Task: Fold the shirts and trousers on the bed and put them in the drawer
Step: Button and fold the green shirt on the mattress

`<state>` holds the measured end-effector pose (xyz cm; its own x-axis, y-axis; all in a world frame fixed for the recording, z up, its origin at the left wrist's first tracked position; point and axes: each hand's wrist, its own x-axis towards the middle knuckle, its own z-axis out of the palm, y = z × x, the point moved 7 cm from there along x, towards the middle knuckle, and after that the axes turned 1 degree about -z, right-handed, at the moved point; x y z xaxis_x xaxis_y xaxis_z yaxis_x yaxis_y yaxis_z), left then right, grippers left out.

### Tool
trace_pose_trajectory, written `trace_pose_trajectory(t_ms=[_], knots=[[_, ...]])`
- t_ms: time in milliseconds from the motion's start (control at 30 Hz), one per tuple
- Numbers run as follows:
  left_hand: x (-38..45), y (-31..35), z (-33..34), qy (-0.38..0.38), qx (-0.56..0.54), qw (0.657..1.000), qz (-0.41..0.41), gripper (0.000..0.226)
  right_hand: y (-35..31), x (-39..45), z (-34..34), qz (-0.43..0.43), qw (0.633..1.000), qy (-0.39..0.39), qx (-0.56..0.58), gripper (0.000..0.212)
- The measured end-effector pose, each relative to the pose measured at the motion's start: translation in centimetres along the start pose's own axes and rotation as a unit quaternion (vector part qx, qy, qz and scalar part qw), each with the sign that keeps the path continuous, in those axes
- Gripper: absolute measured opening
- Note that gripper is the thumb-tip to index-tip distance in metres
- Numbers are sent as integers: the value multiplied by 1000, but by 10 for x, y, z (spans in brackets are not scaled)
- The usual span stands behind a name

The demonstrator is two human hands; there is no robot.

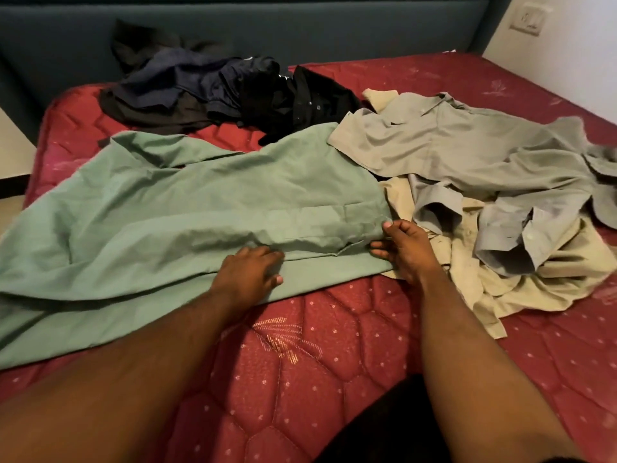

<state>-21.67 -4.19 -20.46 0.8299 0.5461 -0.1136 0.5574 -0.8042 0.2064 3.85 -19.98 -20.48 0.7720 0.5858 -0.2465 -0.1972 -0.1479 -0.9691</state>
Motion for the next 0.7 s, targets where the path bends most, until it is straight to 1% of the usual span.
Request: trace_pose_trajectory(t_ms=[33, 100, 200, 233, 300, 333, 400, 467, 533, 567, 600, 700], knots=[[2, 0, 1, 9, 15, 1000, -11, 49, 4, 5, -4, 8, 1000, 26, -4, 22], [4, 1, 0, 37, 23, 999, -23, 41, 6, 13, -9, 8, 996, 76, -46, 22], [8, 3, -4, 93, 34, 995, -19, 24, 6, 19, -8, -11, 988, 116, -100, 21], [7, 4, -8, 115, 36, 993, -6, 23, 4, 19, -8, -22, 986, 126, -108, 20], [4, 5, -18, 153, 30, 987, 23, 29, -9, 16, -14, -65, 972, 172, -149, 12], [1, 7, -24, 178, 24, 983, 31, 27, -21, 14, -19, -95, 961, 198, -170, 9], [-4, 9, -26, 193, 32, 979, 48, 20, -37, 14, -27, -134, 951, 234, -155, 13], [-4, 7, -15, 160, 58, 984, 55, 16, -36, 15, -27, -122, 958, 233, -115, 22], [-4, -3, -4, 118, 50, 992, 20, 22, -24, 15, -19, -97, 965, 206, -133, 30], [-4, -7, -1, 116, 36, 993, 7, 23, -19, 13, -14, -94, 966, 192, -148, 33], [-5, -10, -1, 124, 31, 992, 7, 19, -15, 12, -10, -96, 966, 181, -159, 35], [-7, -2, -7, 172, 45, 982, 65, 9, -10, 12, -7, -94, 968, 177, -152, 40]])
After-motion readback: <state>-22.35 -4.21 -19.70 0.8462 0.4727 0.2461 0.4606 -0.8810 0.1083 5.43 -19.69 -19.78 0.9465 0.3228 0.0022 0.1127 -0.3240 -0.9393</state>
